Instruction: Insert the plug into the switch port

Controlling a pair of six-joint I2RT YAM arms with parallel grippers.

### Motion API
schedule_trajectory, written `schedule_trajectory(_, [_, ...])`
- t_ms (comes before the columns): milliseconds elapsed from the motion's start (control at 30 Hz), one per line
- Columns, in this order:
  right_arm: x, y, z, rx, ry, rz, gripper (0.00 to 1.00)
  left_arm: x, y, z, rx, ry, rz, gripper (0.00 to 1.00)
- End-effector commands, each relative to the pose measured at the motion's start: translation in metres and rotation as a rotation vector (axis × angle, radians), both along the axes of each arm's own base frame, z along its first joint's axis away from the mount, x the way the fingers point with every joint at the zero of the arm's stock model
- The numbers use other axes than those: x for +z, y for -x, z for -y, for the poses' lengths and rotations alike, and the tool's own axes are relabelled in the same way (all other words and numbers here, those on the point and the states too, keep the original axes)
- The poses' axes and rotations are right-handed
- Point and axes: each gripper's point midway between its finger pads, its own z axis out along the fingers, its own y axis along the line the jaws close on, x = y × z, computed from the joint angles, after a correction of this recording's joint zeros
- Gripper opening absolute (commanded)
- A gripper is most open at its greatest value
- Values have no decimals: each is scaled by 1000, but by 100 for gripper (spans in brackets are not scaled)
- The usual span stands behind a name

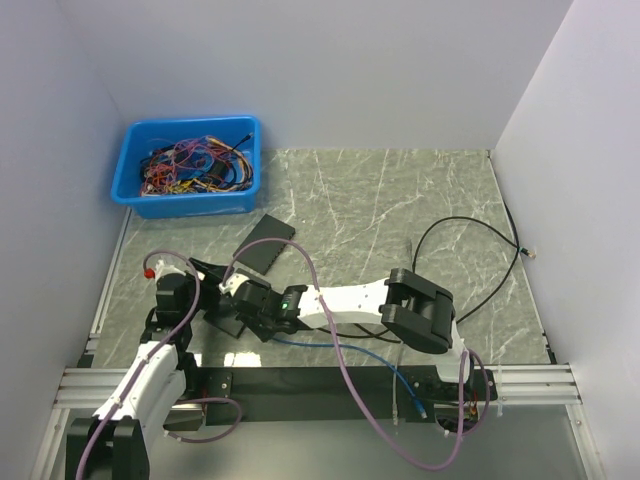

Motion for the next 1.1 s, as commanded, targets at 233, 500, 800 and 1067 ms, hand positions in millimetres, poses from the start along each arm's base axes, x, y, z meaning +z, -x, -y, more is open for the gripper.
schedule_trajectory(233, [44, -36, -46, -88, -247, 118, 0, -59, 53, 19, -111, 41, -268, 80])
schedule_trajectory(500, [57, -49, -38, -138, -275, 178, 0, -62, 59, 28, -154, 45, -303, 81])
schedule_trajectory(800, [53, -79, 17, -235, -252, 201, 0, -59, 65, 52, -203, 88, -312, 81])
schedule_trajectory(1067, [52, -80, 57, -255, -204, 228, 0, -53, 68, 70, -237, 108, -310, 81])
